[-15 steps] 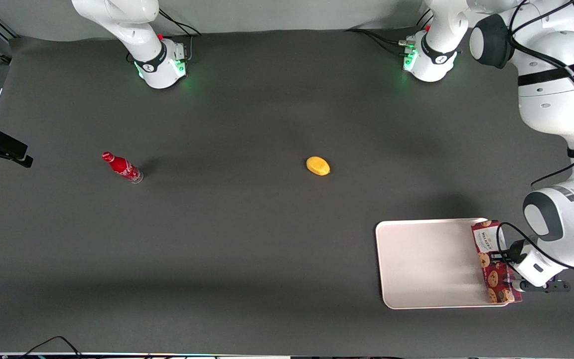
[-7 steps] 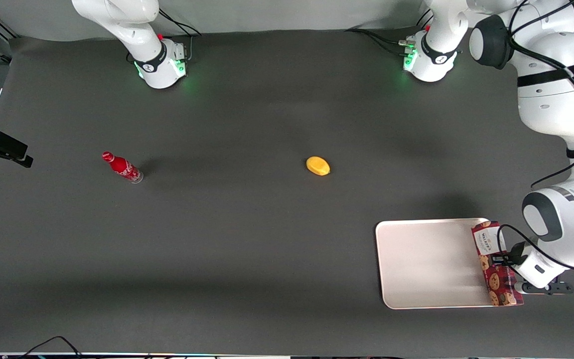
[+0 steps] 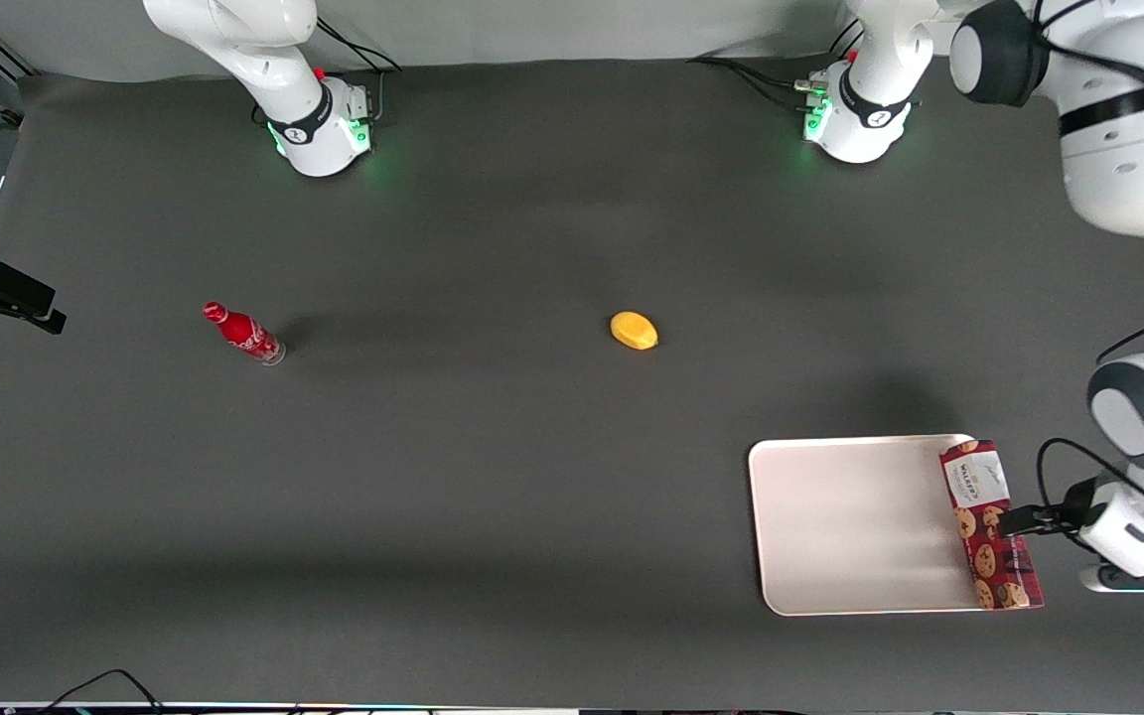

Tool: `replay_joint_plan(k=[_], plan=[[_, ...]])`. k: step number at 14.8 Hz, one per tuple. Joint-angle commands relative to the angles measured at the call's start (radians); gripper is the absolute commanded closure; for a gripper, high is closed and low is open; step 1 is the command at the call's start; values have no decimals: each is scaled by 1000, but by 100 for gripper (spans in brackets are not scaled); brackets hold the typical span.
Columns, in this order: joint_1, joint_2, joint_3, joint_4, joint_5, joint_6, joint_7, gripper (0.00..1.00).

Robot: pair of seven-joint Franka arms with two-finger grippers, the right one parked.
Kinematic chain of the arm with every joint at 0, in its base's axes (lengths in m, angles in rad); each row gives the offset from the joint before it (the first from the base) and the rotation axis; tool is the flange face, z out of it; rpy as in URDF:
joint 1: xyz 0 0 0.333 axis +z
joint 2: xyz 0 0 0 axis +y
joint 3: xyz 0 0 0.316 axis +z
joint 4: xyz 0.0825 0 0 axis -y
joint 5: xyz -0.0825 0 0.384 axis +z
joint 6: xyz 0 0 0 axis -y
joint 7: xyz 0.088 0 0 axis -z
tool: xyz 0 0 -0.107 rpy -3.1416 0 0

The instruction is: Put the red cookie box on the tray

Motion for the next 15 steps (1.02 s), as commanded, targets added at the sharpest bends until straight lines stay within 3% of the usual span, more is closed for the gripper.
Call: replay_joint_plan(k=[1, 4, 8, 12, 15], plan=[[1, -131, -2, -73, 14, -126, -62, 0], [0, -201, -3, -83, 37, -224, -181, 0], [-11, -422, -58, -246, 161, -259, -215, 0], [-92, -594, -65, -268, 302, -407, -276, 0], [-106, -698, -92, -268, 312, -503, -313, 0]])
